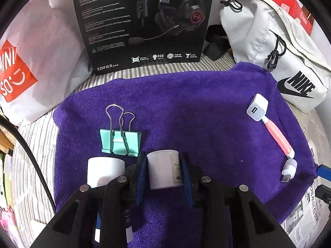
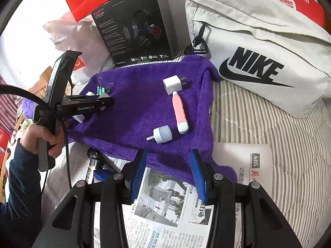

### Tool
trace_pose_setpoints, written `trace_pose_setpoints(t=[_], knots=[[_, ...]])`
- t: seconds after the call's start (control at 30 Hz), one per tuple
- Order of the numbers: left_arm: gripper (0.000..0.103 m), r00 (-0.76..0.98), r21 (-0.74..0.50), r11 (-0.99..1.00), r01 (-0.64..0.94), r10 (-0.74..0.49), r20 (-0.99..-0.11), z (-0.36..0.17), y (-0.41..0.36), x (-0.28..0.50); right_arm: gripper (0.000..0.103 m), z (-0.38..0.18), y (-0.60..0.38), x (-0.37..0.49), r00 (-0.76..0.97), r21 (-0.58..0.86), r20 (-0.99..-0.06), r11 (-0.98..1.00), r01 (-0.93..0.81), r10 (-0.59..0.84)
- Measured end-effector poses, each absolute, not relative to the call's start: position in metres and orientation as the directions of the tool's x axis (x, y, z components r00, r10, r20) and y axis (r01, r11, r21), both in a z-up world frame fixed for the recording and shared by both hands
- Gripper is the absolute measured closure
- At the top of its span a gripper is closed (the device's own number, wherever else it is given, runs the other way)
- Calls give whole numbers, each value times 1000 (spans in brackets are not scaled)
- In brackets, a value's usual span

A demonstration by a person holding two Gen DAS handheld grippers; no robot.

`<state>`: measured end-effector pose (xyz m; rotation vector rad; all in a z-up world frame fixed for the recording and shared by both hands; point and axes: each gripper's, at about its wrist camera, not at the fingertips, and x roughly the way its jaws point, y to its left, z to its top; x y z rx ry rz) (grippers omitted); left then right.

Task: Organize rigid objects
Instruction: 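Drop the bottle by the pink tube with right gripper while left sets cylinder by clip, then grasp the clear plastic cup with the right gripper while the left gripper reaches the dark brown bottle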

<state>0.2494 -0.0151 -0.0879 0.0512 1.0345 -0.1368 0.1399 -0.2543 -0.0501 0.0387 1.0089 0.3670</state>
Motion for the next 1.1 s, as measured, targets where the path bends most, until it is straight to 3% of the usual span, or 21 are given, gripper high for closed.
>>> trace_pose_setpoints(t=[0.2,0.43,0.87,1.1], knots=[[72,506,-9,990,141,-80,-859,-90,-16,249,59,-50,-254,135,476,198,-821,939,-280,315],[60,478,-15,988,156,-89,-874,-92,-20,237,59,-42,-258,123,492,180,-817,944,-277,300],[60,537,-51,988,147,-123,-835,-47,-9,163,59,-54,-231,81,465,149,-829,924,-352,311],[60,555,-97,989,114,-144,-820,-39,12,113,59,-75,-199,64,481,54,-826,891,-452,294]])
